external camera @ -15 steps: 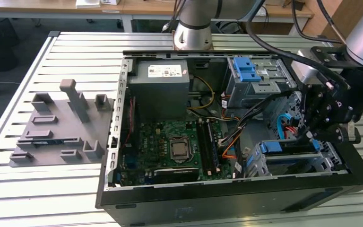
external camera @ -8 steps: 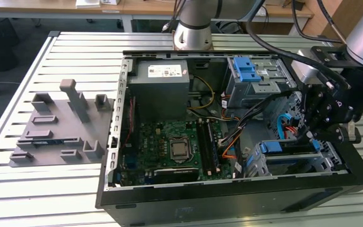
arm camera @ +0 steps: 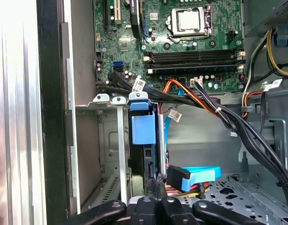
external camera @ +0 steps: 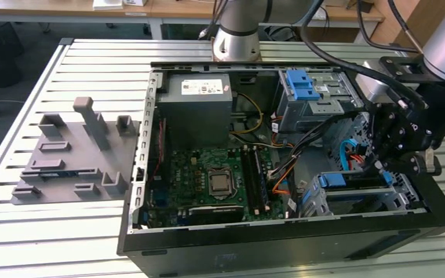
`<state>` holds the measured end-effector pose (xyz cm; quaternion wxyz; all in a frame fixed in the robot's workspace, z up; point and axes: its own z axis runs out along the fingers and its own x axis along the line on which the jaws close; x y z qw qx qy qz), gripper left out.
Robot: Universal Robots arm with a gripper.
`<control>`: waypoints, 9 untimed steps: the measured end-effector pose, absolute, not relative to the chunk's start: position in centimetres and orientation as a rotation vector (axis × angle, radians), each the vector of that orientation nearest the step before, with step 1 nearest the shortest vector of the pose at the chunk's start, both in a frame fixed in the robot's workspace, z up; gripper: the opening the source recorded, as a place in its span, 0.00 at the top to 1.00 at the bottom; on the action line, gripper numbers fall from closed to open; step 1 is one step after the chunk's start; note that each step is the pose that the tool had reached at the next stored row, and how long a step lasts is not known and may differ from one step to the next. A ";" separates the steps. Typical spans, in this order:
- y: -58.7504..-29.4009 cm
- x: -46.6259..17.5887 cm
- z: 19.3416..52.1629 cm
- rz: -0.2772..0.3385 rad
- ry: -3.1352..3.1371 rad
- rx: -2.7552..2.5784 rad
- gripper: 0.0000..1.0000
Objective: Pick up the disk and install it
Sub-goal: 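Insert the second disk wire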
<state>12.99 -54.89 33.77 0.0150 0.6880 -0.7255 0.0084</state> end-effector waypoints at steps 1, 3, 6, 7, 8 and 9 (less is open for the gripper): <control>-54.9 12.9 33.8 0.027 -2.258 2.141 0.89; -54.9 12.9 33.8 0.027 -2.258 2.142 0.89; -54.9 12.8 34.0 0.028 -2.258 2.141 0.89; -54.9 12.8 34.3 0.027 -2.258 2.142 0.89; -54.8 12.8 34.5 0.027 -2.258 2.142 0.89; -54.8 12.8 34.8 0.027 -2.258 2.142 0.89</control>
